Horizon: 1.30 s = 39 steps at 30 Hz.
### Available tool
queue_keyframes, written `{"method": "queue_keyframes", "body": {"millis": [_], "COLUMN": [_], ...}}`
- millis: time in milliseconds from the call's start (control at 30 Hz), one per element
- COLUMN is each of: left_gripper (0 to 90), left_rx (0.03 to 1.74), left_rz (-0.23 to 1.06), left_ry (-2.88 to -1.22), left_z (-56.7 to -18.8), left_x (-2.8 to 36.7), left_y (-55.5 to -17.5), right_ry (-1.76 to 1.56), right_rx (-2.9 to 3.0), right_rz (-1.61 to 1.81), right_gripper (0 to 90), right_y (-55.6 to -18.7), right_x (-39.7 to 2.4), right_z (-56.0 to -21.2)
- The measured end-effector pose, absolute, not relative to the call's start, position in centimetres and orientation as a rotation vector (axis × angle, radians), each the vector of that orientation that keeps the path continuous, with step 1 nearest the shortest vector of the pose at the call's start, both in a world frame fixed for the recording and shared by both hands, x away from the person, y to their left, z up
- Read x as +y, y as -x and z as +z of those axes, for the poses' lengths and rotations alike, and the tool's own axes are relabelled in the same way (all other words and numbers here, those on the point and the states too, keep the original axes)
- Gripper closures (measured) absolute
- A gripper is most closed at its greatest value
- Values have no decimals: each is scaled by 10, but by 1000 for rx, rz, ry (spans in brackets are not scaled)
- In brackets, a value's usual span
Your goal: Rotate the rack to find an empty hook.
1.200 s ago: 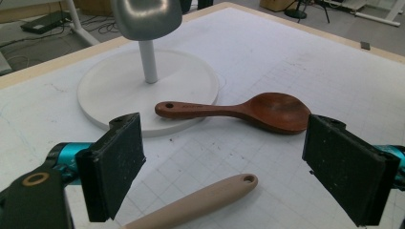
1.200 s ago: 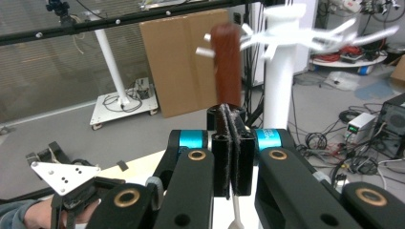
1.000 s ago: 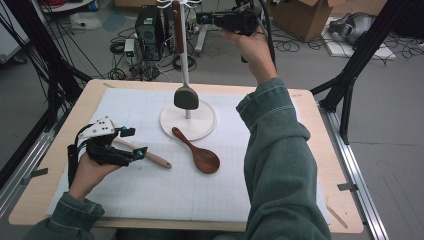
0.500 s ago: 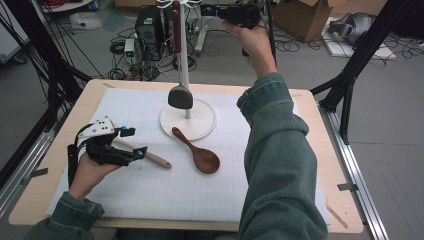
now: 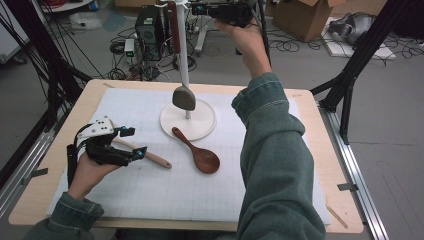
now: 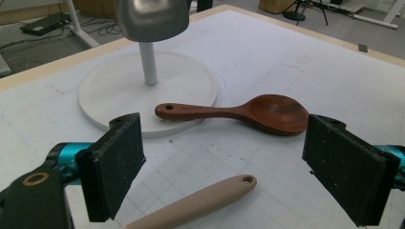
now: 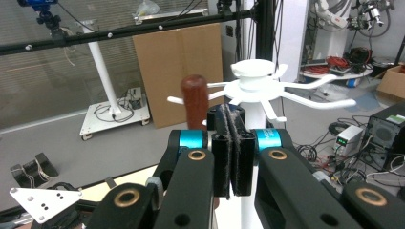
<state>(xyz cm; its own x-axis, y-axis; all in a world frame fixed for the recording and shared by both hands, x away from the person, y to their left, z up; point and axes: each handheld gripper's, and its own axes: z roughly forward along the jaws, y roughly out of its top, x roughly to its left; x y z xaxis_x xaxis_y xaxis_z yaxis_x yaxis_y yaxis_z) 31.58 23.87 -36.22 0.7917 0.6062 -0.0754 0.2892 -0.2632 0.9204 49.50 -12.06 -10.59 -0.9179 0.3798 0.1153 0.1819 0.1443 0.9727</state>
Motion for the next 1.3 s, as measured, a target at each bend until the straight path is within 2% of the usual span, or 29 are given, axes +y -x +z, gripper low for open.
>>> {"method": "queue_keyframes", "body": {"millis": [567,800,1100,1300], "left_gripper": [143,143,143,144], "left_rx": [677,680,684,685], "left_rz": [354,356,355,358], "left_ry": [-1861,-1860,-1863,-1864], "left_z": [-361,-360,-362,-362], "left_x": [239,240,242,243], "left_y": [-315,-315,-317,-317], "right_ry": [-531,-520,-502,-536], "right_rx": [2258,2260,2269,2270], "right_rz": [1864,1848,1867,1870], "right_gripper": [896,888,737,603], "right_y": [-487,-481,-467,-459], "right_x": [-95,-98,-107,-112], "right_z": [-110,-113,-121,-132]}}
